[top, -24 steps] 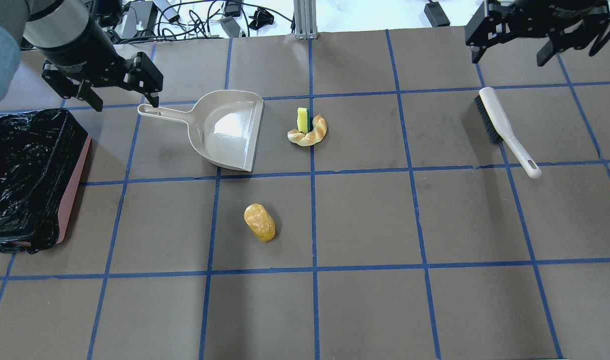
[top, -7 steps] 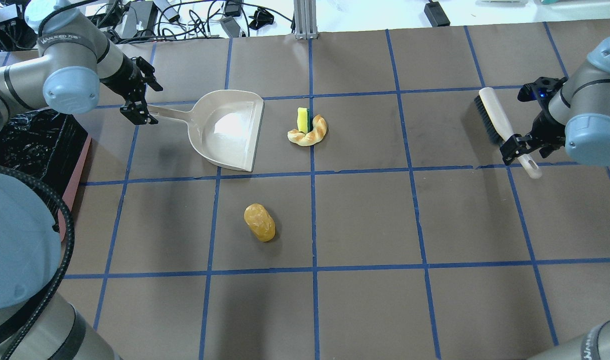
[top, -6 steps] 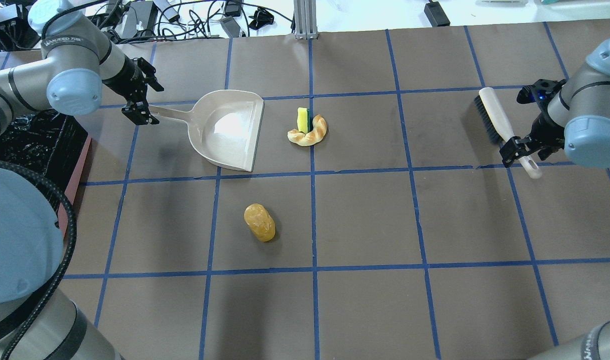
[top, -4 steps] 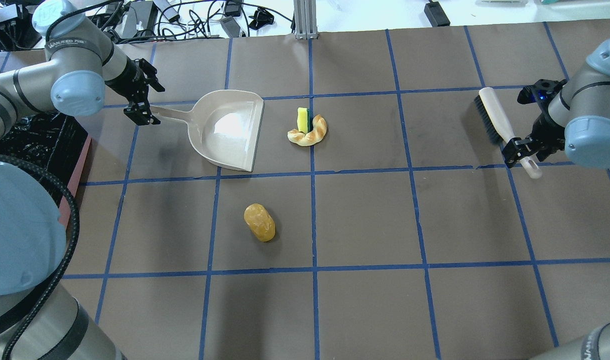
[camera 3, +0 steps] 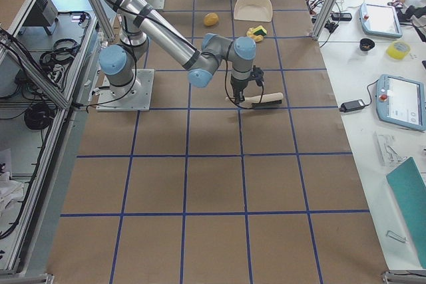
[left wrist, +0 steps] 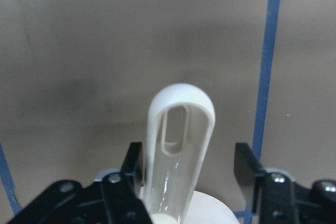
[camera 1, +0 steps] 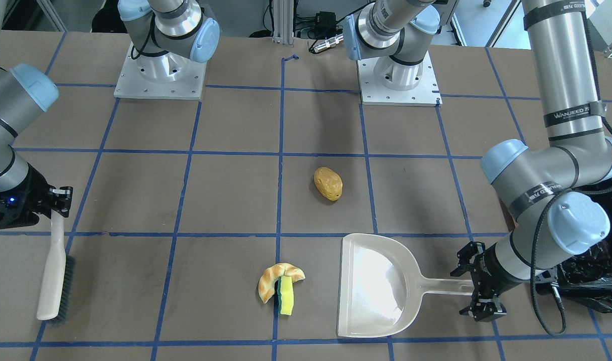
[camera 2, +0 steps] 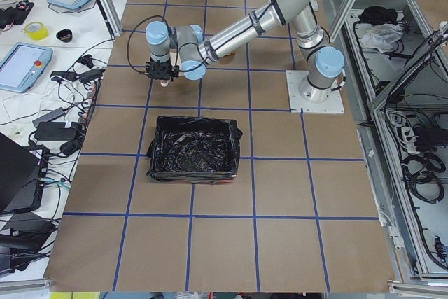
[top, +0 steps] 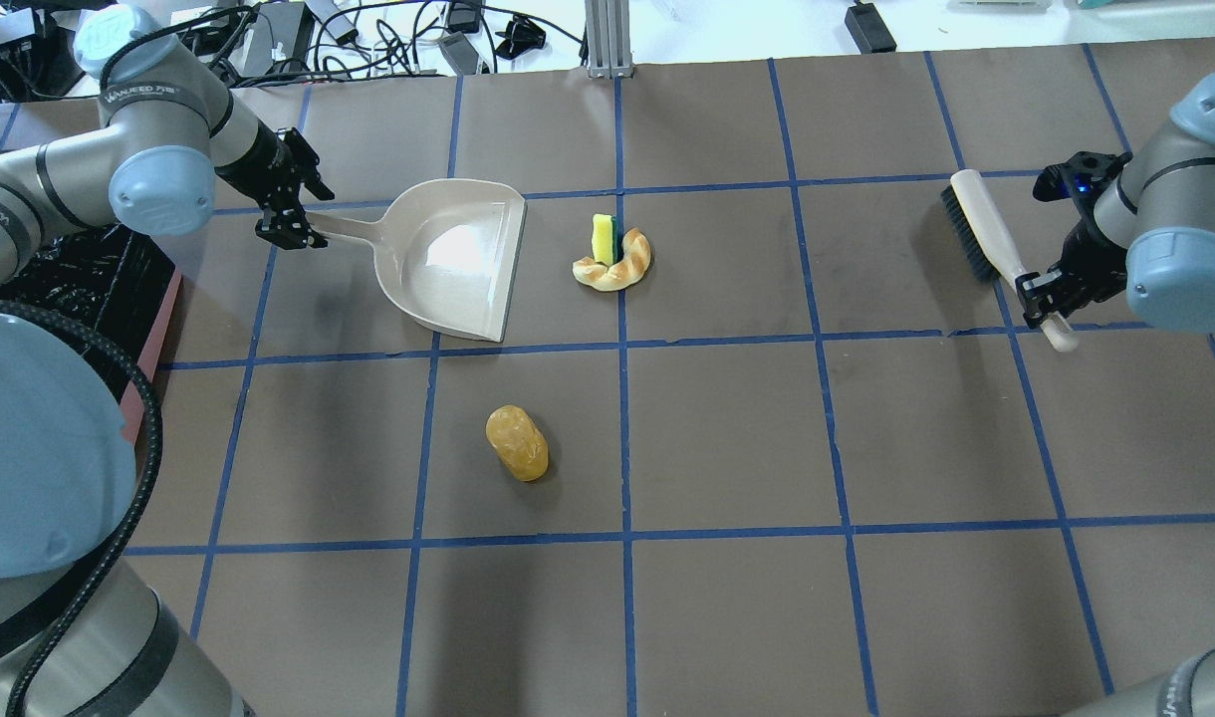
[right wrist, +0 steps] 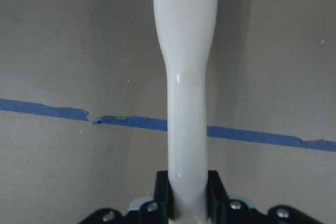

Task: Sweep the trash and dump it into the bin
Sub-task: 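Sweep the sponge and bread roll into the dustpan with the right-held brush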

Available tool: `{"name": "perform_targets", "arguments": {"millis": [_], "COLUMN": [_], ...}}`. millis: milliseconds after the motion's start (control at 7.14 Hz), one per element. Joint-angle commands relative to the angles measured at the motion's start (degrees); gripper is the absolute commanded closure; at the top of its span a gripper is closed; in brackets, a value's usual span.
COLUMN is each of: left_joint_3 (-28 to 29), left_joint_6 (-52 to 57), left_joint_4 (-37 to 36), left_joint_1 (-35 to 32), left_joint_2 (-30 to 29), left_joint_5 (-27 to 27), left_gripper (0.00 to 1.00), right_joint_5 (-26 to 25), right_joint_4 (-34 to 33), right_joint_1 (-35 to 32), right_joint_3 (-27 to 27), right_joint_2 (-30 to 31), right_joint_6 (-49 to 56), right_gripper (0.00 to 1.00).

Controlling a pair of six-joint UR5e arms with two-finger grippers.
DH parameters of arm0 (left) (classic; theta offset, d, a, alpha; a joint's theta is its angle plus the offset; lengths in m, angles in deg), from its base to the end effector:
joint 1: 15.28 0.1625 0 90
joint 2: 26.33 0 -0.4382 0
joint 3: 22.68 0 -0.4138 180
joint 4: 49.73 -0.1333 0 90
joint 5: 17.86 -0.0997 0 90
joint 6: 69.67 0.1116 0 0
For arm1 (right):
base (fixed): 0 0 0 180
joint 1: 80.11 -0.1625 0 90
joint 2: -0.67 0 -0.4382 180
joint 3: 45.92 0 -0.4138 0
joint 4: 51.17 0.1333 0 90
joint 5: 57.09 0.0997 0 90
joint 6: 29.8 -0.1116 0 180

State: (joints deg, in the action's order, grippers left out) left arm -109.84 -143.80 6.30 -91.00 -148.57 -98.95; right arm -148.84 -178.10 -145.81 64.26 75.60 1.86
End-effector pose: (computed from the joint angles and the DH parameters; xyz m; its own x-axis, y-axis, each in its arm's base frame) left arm 0.0273 -0.7179 0.2280 -0.0261 -0.9926 0.1189 -0.9911 0.0413 0.1267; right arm -0.1099 -0.5591 0.2382 -0.9910 -0.1274 0.0414 -0.1278 0.9918 -0.0089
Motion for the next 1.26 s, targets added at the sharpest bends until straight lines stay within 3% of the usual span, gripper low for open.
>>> {"name": "perform_targets", "arguments": {"millis": [0,280,700,980,1120], "left_joint_3": [-0.2,0.5,0.59,-0.02,0.06], "left_joint_6": [0.04,0.39,-6.35,-6.64,-6.9], "left_joint_4": [-2.31,-2.42,-6.2,-5.23,-5.32], "left_joint_1": [-0.04,-0.21,-6.34,-7.33,-8.2], "left_joint_2": [0.07,0.95,0.51,0.43,-0.01], "left_joint_5": [2.23,1.73,-8.45,-9.08,-11.17], "left_gripper": [1.0,1.0,1.0,1.0,1.0], "right_joint_5": [0.44,0.35,0.61,5.94,8.76], "right_joint_4": [4.19,6.61,5.56,4.51,0.84], "right_joint_1": [-9.37,-21.78,-34.01,-38.43,-40.36], "right_joint_3": [-2.58,-6.28,-9.45,-9.81,-10.85], "right_joint_2": [3.11,0.77,-3.55,-5.83,-7.93], "right_joint_6": [-13.82,-33.0,-56.55,-64.23,-66.7], "right_gripper": [1.0,1.0,1.0,1.0,1.0]}}
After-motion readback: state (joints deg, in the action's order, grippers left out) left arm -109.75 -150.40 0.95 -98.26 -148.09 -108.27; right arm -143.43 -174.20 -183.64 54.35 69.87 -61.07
